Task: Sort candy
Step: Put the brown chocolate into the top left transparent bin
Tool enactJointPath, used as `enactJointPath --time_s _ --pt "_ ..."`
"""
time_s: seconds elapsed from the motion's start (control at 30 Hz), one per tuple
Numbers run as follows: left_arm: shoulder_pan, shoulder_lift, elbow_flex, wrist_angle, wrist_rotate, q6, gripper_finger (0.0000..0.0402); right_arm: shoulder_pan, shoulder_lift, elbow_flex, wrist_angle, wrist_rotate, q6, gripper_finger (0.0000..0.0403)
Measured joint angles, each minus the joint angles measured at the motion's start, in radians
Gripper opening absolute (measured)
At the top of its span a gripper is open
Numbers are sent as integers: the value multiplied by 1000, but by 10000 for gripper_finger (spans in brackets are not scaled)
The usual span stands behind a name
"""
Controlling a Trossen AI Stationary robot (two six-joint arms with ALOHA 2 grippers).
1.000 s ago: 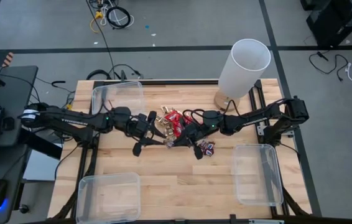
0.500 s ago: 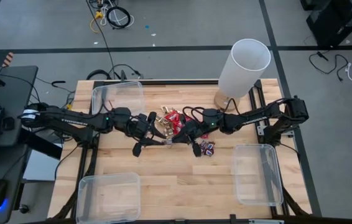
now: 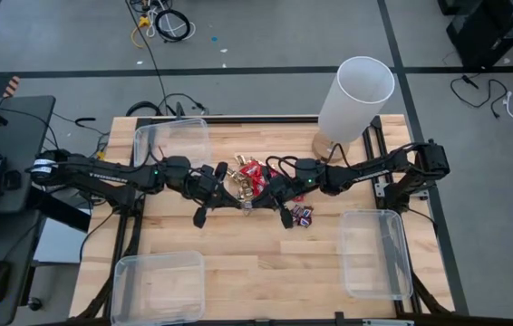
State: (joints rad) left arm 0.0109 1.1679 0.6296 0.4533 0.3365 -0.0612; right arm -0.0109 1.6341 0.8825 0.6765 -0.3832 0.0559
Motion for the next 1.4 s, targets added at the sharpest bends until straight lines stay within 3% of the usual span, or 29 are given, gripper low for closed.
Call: enactJointPath --time_s 0.4,0.63,0.8,1.0,1.23,1.4 --pt "1 -64 0 1 -7 -76 1 -11 0 1 2 4 2 0" --pt "1 -207 3 -112 -25 -143 0 -10 0 2 -90 121 0 0" --pt "1 -318 87 -407 -203 -183 0 -10 0 2 -117 168 -1 0" --pt "3 -363 302 -870 -487 -172 0 -10 0 2 -124 184 -7 0" --pt "3 -364 538 -1189 -646 -152 0 -10 0 2 -132 184 -15 0" --pt "34 -364 613 -1389 -771 -183 0 -10 0 2 -132 185 -26 0"
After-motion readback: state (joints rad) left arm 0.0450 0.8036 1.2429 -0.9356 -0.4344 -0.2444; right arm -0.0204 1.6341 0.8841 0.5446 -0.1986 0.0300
